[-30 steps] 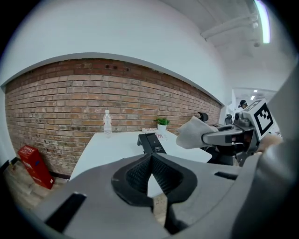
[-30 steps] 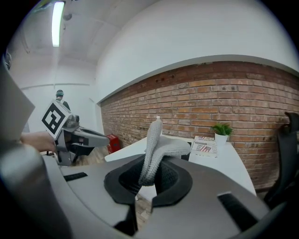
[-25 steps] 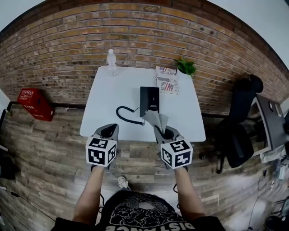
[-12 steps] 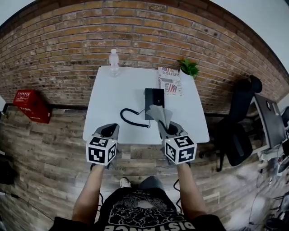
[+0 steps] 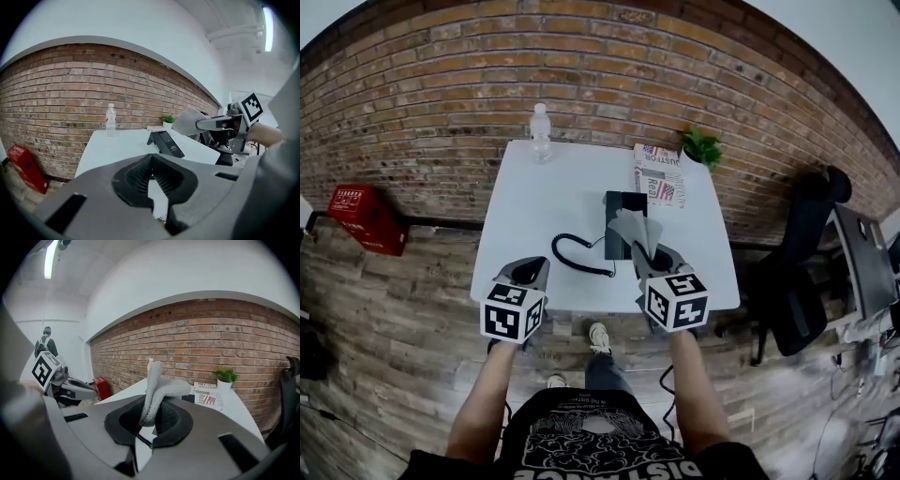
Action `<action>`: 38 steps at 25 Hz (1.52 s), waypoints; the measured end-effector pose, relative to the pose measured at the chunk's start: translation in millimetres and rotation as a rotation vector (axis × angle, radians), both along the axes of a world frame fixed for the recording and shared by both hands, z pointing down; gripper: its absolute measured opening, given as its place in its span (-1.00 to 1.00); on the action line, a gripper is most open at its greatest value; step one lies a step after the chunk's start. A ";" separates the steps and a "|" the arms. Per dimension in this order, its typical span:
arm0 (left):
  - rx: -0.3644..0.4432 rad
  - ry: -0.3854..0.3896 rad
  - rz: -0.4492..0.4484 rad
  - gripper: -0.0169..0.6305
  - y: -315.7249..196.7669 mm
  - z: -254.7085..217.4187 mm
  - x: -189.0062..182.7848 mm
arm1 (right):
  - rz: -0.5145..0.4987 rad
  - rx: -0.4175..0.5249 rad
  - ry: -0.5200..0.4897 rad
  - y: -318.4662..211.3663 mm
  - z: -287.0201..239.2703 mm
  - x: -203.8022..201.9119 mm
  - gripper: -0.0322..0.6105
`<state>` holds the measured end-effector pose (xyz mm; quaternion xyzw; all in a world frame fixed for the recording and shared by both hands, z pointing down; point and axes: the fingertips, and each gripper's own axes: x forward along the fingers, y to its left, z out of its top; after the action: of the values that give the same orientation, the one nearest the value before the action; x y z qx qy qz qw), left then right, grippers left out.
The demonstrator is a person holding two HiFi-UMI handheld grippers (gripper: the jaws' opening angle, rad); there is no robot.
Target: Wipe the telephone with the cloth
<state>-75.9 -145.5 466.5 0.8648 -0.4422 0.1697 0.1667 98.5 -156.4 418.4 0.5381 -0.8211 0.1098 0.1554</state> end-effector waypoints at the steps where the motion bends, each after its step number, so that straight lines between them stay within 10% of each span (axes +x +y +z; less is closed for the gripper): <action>1: -0.001 -0.002 -0.004 -0.93 -4.4 0.9 0.5 | -0.003 0.001 0.001 -6.6 0.5 1.0 -0.87; 38: -0.070 -0.047 -0.070 -0.93 -121.1 35.2 25.4 | -0.101 -0.187 0.031 -171.9 95.8 8.7 -0.87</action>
<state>-50.4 -266.6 501.8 0.8384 -0.4696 0.1994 0.1921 107.2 -328.3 514.2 0.4808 -0.8308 0.1696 0.2231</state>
